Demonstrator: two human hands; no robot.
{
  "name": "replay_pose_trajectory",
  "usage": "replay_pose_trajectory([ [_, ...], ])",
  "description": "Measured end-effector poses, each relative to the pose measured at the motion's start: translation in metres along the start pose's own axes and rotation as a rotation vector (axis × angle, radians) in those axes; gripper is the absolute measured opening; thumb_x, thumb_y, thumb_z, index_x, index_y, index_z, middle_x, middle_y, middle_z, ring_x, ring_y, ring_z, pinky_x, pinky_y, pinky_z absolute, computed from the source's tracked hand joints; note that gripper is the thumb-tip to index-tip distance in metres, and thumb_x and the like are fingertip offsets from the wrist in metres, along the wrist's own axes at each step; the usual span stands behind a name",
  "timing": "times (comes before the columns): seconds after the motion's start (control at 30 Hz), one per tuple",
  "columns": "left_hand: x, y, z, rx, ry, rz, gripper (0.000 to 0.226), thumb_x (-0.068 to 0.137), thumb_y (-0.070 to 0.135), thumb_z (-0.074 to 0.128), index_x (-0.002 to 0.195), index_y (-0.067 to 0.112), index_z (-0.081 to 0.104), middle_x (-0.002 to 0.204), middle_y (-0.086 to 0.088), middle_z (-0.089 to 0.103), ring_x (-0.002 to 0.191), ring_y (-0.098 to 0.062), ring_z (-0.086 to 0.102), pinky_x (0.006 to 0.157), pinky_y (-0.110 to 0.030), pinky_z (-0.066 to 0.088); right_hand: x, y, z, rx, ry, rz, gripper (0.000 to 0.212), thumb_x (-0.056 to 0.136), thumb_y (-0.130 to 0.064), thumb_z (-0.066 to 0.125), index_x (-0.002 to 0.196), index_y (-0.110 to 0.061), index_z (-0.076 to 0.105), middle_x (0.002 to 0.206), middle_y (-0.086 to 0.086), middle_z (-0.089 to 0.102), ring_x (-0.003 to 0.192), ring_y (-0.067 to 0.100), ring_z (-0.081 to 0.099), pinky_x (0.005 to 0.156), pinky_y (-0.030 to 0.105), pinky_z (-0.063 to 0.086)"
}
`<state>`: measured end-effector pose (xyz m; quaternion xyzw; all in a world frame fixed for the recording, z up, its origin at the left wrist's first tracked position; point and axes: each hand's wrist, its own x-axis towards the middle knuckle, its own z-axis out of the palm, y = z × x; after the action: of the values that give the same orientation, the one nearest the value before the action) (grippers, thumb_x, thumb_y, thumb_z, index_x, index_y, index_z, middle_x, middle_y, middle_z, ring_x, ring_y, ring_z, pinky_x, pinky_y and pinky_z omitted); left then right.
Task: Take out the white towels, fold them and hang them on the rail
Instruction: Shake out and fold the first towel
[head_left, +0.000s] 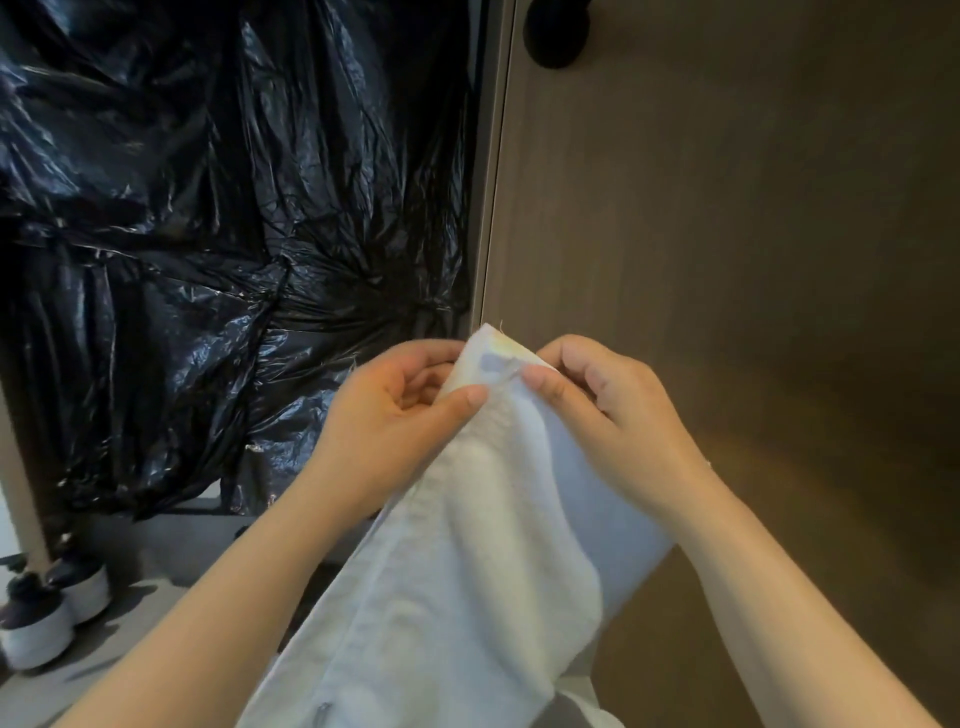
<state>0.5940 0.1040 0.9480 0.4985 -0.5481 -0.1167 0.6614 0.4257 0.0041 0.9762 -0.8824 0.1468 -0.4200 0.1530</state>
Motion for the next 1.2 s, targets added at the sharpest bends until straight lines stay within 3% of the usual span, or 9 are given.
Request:
replay_pose_trajectory([
  [0.13, -0.028, -0.043, -0.011, 0.04, -0.111, -0.136, 0.031, 0.079, 0.035, 0.071, 0.104, 0.018, 0.071, 0.099, -0.001, 0.075, 0.093, -0.023, 0.07, 0.08, -0.031, 0.056, -0.001, -0.006, 0.002, 0.005, -0.028, -0.015, 0.028, 0.1, -0.034, 0.05, 0.082, -0.016, 0.06, 0.073, -0.006, 0.056, 0.069, 0.011, 0.052, 0.057, 0.015, 0.035],
  [0.27, -0.052, -0.072, -0.012, 0.174, -0.168, -0.184, 0.036, 0.083, 0.05, 0.059, 0.082, 0.015, 0.066, 0.065, 0.011, 0.059, 0.059, -0.001, 0.052, 0.058, -0.016, 0.04, 0.0, -0.008, 0.005, 0.015, -0.025, 0.003, 0.03, 0.1, -0.03, 0.052, 0.079, -0.009, 0.059, 0.07, -0.004, 0.052, 0.065, 0.007, 0.047, 0.058, 0.016, 0.033],
  [0.4, -0.063, -0.085, -0.016, 0.267, -0.136, -0.144, 0.068, 0.088, 0.059, 0.046, 0.091, -0.009, 0.053, 0.079, -0.023, 0.052, 0.07, -0.025, 0.05, 0.067, -0.033, 0.04, -0.005, 0.0, 0.005, 0.014, 0.003, 0.075, 0.031, 0.1, -0.031, 0.053, 0.077, -0.01, 0.059, 0.069, -0.004, 0.052, 0.063, 0.003, 0.045, 0.056, 0.017, 0.031],
  [0.67, -0.048, -0.065, -0.038, 0.495, -0.222, -0.079, 0.037, 0.087, 0.055, 0.051, 0.075, 0.02, 0.058, 0.074, 0.002, 0.058, 0.067, -0.009, 0.054, 0.059, -0.019, 0.039, -0.05, 0.035, 0.018, 0.289, 0.084, 0.559, 0.042, 0.098, -0.045, 0.05, 0.081, -0.009, 0.061, 0.073, 0.012, 0.058, 0.065, 0.02, 0.055, 0.063, 0.034, 0.041],
  [0.8, -0.044, -0.096, -0.024, 0.601, -0.461, -0.2, 0.03, 0.088, 0.051, 0.059, 0.074, 0.025, 0.06, 0.073, 0.007, 0.059, 0.067, -0.003, 0.054, 0.058, -0.022, 0.04, -0.107, 0.07, 0.038, 0.284, 0.062, 0.788, 0.039, 0.097, -0.049, 0.048, 0.091, -0.015, 0.067, 0.081, 0.005, 0.07, 0.074, 0.023, 0.066, 0.064, 0.029, 0.046],
  [0.9, -0.075, -0.147, 0.017, 0.667, -0.653, -0.321, 0.033, 0.091, 0.048, 0.059, 0.079, 0.018, 0.058, 0.081, 0.003, 0.06, 0.075, -0.011, 0.055, 0.067, -0.029, 0.043, -0.173, 0.099, 0.06, 0.243, 0.022, 0.998, 0.043, 0.099, -0.042, 0.048, 0.091, -0.004, 0.065, 0.085, 0.02, 0.066, 0.077, 0.037, 0.062, 0.067, 0.033, 0.044],
  [1.0, -0.122, -0.193, 0.057, 0.652, -0.733, -0.38, 0.028, 0.092, 0.043, 0.061, 0.078, 0.019, 0.055, 0.087, 0.002, 0.061, 0.082, -0.017, 0.053, 0.075, -0.031, 0.043, -0.235, 0.114, 0.074, 0.151, 0.03, 1.11, 0.045, 0.101, -0.032, 0.048, 0.075, 0.004, 0.057, 0.071, 0.023, 0.058, 0.067, 0.027, 0.051, 0.064, 0.032, 0.039],
  [1.07, -0.136, -0.208, 0.072, 0.619, -0.711, -0.369, 0.022, 0.091, 0.042, 0.062, 0.082, 0.023, 0.057, 0.09, 0.004, 0.063, 0.084, -0.014, 0.054, 0.076, -0.027, 0.042, -0.259, 0.118, 0.075, 0.117, 0.078, 1.137, 0.042, 0.101, -0.029, 0.05, 0.065, -0.006, 0.051, 0.06, 0.01, 0.049, 0.062, 0.02, 0.045, 0.056, 0.026, 0.036],
  [1.2, -0.128, -0.211, 0.088, 0.587, -0.678, -0.293, 0.02, 0.091, 0.042, 0.063, 0.081, 0.026, 0.056, 0.085, 0.01, 0.058, 0.084, -0.012, 0.053, 0.073, -0.023, 0.039, -0.275, 0.127, 0.066, 0.13, 0.154, 1.13, 0.043, 0.1, -0.039, 0.048, 0.071, -0.008, 0.052, 0.059, 0.005, 0.05, 0.056, 0.014, 0.046, 0.054, 0.026, 0.036],
])
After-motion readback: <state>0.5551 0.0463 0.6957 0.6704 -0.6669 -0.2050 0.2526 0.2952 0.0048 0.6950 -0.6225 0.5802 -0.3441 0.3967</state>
